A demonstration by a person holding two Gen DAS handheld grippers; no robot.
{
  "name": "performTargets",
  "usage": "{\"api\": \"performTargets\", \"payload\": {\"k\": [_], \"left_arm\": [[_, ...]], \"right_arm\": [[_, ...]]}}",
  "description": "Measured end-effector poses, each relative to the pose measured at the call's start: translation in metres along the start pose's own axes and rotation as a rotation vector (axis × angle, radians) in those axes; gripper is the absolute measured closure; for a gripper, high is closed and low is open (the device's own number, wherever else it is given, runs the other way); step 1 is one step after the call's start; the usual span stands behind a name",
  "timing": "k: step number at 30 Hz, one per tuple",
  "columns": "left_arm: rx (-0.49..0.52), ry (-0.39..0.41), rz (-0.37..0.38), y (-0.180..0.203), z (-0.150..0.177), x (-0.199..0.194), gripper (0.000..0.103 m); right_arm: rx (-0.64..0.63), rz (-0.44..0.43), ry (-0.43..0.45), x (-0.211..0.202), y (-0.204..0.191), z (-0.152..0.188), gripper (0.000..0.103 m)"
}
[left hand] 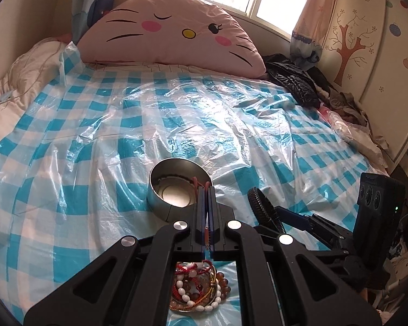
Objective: Organize jewelry
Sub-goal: 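Drop the black bracelet into the tin with the right gripper while the left drops its bracelet, then grasp a red beaded bracelet from the pile with the left gripper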
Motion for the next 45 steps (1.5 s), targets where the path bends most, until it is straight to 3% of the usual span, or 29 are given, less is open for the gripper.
{"api": "performTargets", "payload": {"k": [9, 19, 26, 29, 31, 38, 45], "left_arm": [[-0.035, 0.003, 0.009, 0.001, -0.023, 0.034, 0.101], [-0.074, -0.024, 0.013, -0.004, -0.023, 0.076, 0.101], [-0.108, -0.078, -0.048, -0.023, -0.013, 0.103, 0.099], [-0.124, -0.084, -0.113, -0.039, -0.01, 0.105, 0.079], [-0.155, -0.052, -0.146, -0.052, -0.012, 0.096, 0.057], [-0.23, -0.001, -0.211, -0.085, -0.012, 0.068, 0.049], [-0.237, -0.01, -0.225, -0.093, 0.003, 0.052, 0.039]], "right_arm": [[-0.04, 0.019, 0.003, 0.021, 0.007, -0.016, 0.032], [-0.064, 0.03, -0.01, 0.043, 0.015, -0.033, 0.032], [-0.107, 0.048, -0.036, 0.067, 0.015, -0.042, 0.032], [-0.127, 0.054, -0.057, 0.08, 0.014, -0.042, 0.032], [-0.143, 0.055, -0.069, 0.087, 0.012, -0.041, 0.032], [-0.19, 0.06, -0.103, 0.114, 0.002, -0.044, 0.032], [-0.208, 0.079, -0.149, 0.128, 0.001, -0.037, 0.025]]}}
Point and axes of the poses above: each gripper's, at about its wrist camera, not at the fingertips, and x roughly the way its jaws point, y to its right, z to its underside, the point moved 9 cm from there along x, roughly the way its jaws point, and after that the axes turned 5 degrees about -z, right-handed, at the moved point
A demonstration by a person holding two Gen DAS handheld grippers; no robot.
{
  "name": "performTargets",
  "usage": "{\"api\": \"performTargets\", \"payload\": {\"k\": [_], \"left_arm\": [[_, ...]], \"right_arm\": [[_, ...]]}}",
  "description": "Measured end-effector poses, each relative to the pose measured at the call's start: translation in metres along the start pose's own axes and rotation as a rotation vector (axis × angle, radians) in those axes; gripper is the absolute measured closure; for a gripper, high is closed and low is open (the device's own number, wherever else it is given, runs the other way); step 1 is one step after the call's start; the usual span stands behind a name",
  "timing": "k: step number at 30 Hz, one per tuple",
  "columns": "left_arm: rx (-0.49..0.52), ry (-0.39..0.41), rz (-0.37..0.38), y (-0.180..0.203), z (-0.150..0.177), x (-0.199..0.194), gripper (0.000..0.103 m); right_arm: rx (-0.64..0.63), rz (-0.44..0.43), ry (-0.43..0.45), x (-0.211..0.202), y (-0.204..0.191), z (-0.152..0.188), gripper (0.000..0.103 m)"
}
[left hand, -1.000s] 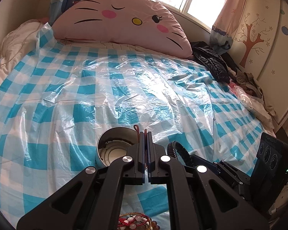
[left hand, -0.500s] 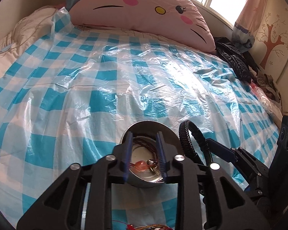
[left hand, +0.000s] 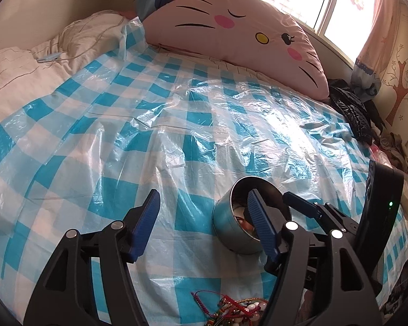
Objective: Organize jewelry
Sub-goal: 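Grasp a red beaded bracelet from the pile with the left gripper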
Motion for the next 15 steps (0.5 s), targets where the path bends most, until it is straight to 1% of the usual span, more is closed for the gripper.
{"api": "performTargets", "payload": {"k": [5, 9, 12, 15], "left_arm": [[0.04, -0.048, 0.023, -0.002, 0.027, -0.012, 0.036], [0.11, -0.101, 0.05, 0.005, 0.052, -0.019, 0.036], [0.111, -0.159, 0.106, 0.013, 0.068, -0.02, 0.036], [0.15, -0.177, 0.114, 0.024, 0.079, -0.021, 0.036]], "right_arm": [[0.045, -0.001, 0.026, -0.029, 0.005, 0.006, 0.024], [0.136, -0.018, 0.052, -0.058, 0.017, 0.019, 0.024], [0.205, -0.015, 0.07, -0.078, 0.029, 0.033, 0.024], [0.259, -0.014, 0.096, -0.097, 0.036, 0.045, 0.024]]}}
Point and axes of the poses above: each gripper's, at about its wrist camera, not at the fingertips, and x roughly the way its jaws point, y to its right, z to its underside, the point moved 9 cm from there along x, roughly the way its jaws point, and after that the axes turned 5 degrees about -z, right-handed, at the moved point
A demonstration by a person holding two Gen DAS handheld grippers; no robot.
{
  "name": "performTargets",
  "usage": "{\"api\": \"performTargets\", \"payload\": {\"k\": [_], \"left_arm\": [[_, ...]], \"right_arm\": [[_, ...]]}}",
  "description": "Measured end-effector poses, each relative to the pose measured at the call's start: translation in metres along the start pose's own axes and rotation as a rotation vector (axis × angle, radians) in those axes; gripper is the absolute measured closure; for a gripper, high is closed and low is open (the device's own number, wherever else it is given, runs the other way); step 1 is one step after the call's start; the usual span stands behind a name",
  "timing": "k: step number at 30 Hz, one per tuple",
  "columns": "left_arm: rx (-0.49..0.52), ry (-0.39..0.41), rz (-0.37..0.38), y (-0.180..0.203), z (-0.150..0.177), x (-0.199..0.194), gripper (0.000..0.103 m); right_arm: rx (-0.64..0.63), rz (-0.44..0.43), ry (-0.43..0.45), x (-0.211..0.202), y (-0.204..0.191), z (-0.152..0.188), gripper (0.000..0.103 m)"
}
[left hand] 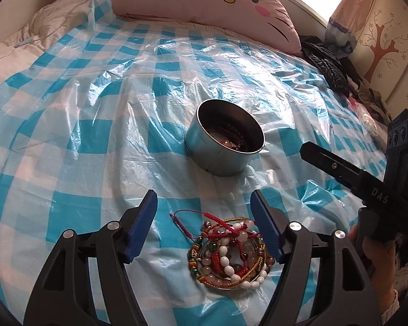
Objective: Organize jewelry
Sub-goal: 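Grasp a red beaded bracelet from the pile with the left gripper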
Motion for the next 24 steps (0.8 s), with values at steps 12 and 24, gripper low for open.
{"api": "performTargets", "payload": {"k": [12, 24], "left_arm": [[0.236, -0.043, -0.02, 0.043, 0.034, 0.007, 0.038], [0.254, -0.067, 0.007, 0.025, 0.035, 0.006, 0.096]], "right_arm": [[0.032, -0.007, -0.009, -0.01, 0.005, 0.018, 0.024], [0.05, -0.012, -0.012, -0.009, 0.011, 0.019, 0.023]]}}
Point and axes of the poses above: each gripper's, at about its wrist camera, not at the fingertips, and x roughly the way its jaws point, y to its right, z to its underside, the point moved 9 cm from there along x, roughly the way its jaws point, and after that the axes turned 5 degrees about -z, right-handed, at the moved point
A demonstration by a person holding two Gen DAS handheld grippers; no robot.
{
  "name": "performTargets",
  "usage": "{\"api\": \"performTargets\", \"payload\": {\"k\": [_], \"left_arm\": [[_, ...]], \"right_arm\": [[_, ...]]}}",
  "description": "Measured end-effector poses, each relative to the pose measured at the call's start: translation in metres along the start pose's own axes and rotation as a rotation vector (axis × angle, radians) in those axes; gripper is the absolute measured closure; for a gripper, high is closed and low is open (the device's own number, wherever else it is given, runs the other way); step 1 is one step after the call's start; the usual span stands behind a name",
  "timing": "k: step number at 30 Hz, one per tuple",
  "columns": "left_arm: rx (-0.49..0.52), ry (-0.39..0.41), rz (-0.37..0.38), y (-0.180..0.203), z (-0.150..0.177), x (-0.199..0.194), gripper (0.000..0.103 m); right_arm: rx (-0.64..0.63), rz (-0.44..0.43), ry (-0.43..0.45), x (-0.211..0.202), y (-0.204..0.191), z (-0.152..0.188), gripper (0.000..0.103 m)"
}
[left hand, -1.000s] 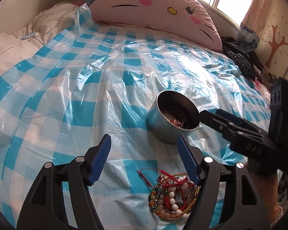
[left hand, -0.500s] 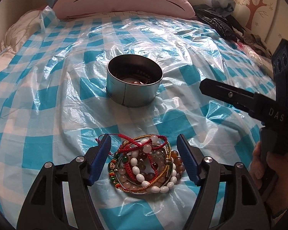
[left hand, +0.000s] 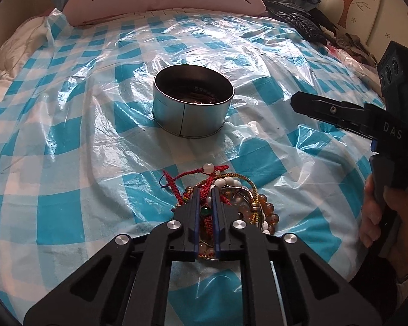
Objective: Organize jewelry
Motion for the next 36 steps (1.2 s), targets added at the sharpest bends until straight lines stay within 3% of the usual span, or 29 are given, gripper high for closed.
{"api": "performTargets", "payload": {"k": [11, 13, 22, 28, 30, 33, 35, 36], "left_arm": [[-0.115, 0.058, 0.079, -0.02, -0.011, -0.026, 0.097], [-0.145, 0.076, 0.083, -0.027, -0.015, -0.031, 0.103], [-0.209, 0.102, 0.1, -0.045, -0.022, -0.039, 0.103], [-0.202, 0.018, 0.123, -0.041, -0.013, -0.02, 0.102], [-0.204, -0.02, 0.139, -0.036, -0.008, -0.01, 0.094], [-0.2, -0.023, 0.112, -0.032, -0.004, -0.002, 0.056], [-0.198, -0.03, 0.097, -0.031, -0.001, 0.003, 0.056], [-0.196, -0.036, 0.1, -0.03, 0.0, 0.005, 0.065]], "right_arm": [[-0.006, -0.003, -0.01, 0.003, -0.003, 0.003, 0.023], [-0.013, -0.011, -0.018, 0.005, -0.005, 0.005, 0.023], [-0.056, -0.046, -0.05, 0.012, -0.02, 0.01, 0.023], [-0.086, -0.046, -0.073, 0.017, -0.026, 0.013, 0.02], [-0.08, -0.045, -0.073, 0.017, -0.023, 0.013, 0.02], [-0.072, -0.044, -0.071, 0.017, -0.021, 0.012, 0.02], [-0.074, -0.046, -0.074, 0.018, -0.021, 0.012, 0.02], [-0.08, -0.048, -0.075, 0.019, -0.023, 0.013, 0.02]]}}
Point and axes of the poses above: each gripper's, at about its wrist camera, not at the fingertips, and x roughly the way its jaws point, y to its right, z to its underside, the point moved 9 cm from there along x, roughly the way its jaws point, and after that the axes turned 5 degrees about -z, right-handed, at the moved point
